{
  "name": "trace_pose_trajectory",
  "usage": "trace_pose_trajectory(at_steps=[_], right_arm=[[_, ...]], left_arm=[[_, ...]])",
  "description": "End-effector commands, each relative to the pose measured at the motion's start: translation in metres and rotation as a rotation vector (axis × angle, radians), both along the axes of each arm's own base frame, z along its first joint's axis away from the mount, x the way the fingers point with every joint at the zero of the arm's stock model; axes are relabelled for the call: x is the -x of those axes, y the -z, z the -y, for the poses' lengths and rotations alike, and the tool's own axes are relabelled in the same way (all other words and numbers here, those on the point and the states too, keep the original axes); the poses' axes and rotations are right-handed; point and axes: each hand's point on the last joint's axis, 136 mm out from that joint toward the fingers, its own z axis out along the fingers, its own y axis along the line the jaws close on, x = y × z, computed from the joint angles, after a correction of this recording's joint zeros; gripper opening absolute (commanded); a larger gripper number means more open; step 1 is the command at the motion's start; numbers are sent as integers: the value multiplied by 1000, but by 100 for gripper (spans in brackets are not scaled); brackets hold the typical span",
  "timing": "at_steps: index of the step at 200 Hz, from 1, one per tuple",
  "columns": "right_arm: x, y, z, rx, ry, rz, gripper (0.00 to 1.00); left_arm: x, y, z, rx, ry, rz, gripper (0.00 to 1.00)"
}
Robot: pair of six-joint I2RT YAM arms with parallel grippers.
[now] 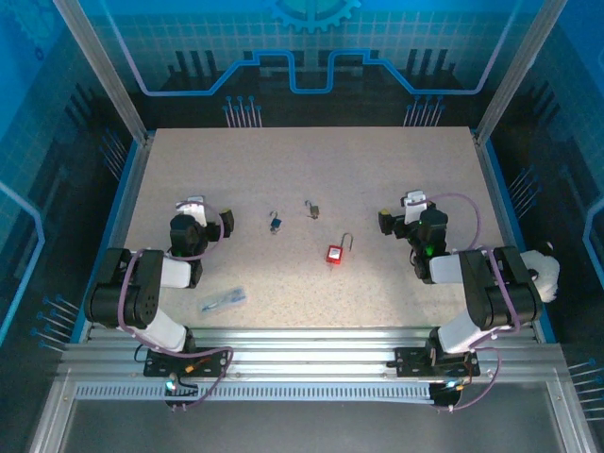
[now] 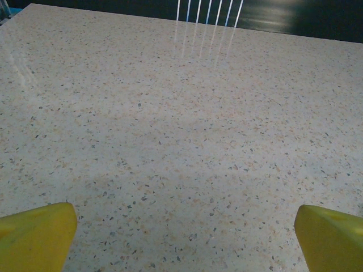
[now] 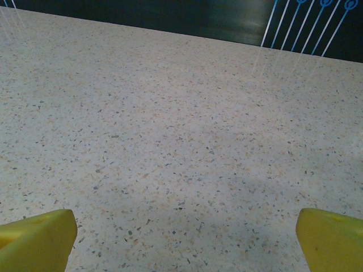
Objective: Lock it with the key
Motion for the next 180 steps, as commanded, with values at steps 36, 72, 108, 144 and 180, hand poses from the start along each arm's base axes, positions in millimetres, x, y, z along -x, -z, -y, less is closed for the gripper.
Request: trace_pose_trajectory(at_steps=[36, 72, 108, 144, 180], right_arm=[[2, -4, 4, -13, 19, 9, 100], [-1, -43, -5, 37, 11, -35, 100], [12, -137, -31, -3, -13, 141, 100], [40, -217, -55, -287, -133, 236, 100], [58, -228, -38, -680, -78, 237, 100]], left_arm=[[-5, -14, 2, -5, 22, 37, 99], [-3, -28, -10, -61, -91, 12, 99], [-8, -66, -10, -111, -178, -25, 99], [2, -124, -5, 358, -301, 80, 99], [23, -138, 14, 704, -275, -11, 99]])
